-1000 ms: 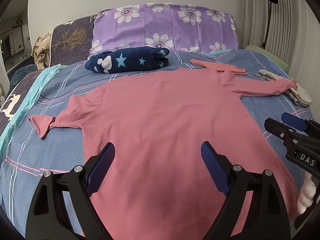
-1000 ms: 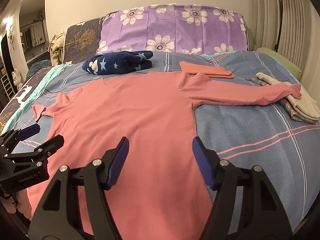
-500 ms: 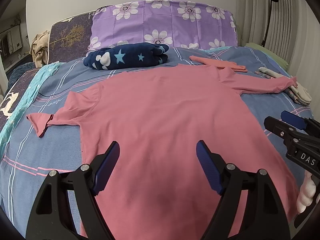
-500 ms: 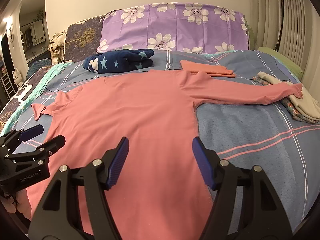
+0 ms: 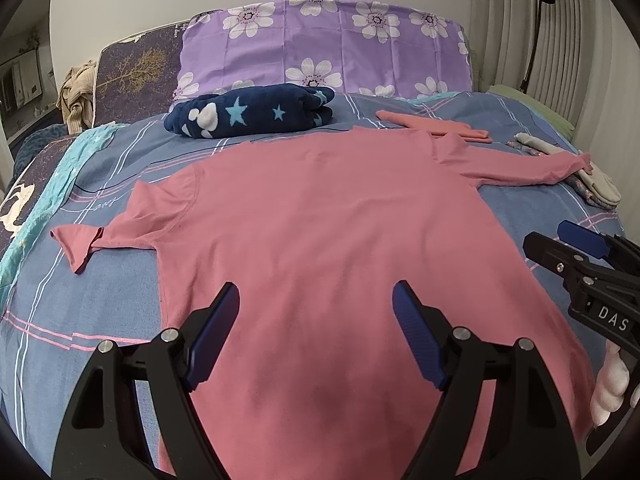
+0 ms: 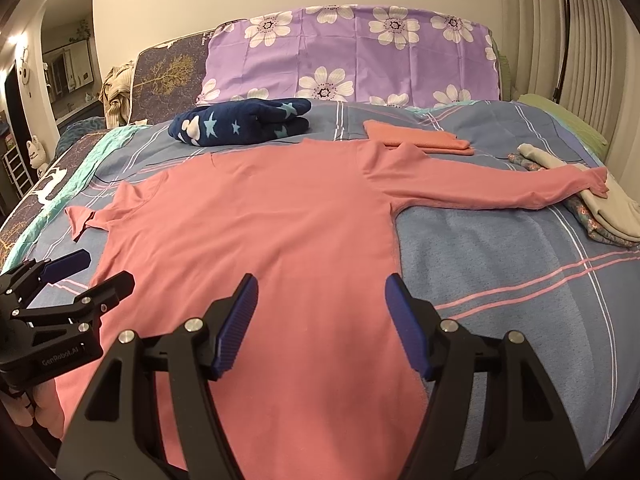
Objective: Fold small clothes
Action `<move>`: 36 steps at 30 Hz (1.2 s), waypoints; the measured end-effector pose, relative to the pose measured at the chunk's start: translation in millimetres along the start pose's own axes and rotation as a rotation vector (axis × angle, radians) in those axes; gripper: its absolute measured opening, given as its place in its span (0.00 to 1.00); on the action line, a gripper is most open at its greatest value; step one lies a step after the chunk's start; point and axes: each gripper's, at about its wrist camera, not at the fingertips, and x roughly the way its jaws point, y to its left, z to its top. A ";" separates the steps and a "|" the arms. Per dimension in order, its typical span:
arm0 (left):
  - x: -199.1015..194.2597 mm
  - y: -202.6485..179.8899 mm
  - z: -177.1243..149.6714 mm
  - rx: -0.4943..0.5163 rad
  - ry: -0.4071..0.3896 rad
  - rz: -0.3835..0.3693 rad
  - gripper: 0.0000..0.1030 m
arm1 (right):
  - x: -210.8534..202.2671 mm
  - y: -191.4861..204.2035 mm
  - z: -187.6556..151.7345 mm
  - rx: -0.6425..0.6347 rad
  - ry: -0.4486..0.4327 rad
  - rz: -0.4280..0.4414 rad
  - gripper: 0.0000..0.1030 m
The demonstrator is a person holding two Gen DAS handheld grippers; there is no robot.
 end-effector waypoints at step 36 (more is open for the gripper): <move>25.0 46.7 -0.2 -0.072 0.044 0.084 0.78 | 23.2 -6.6 -7.7 0.013 0.077 0.000 0.69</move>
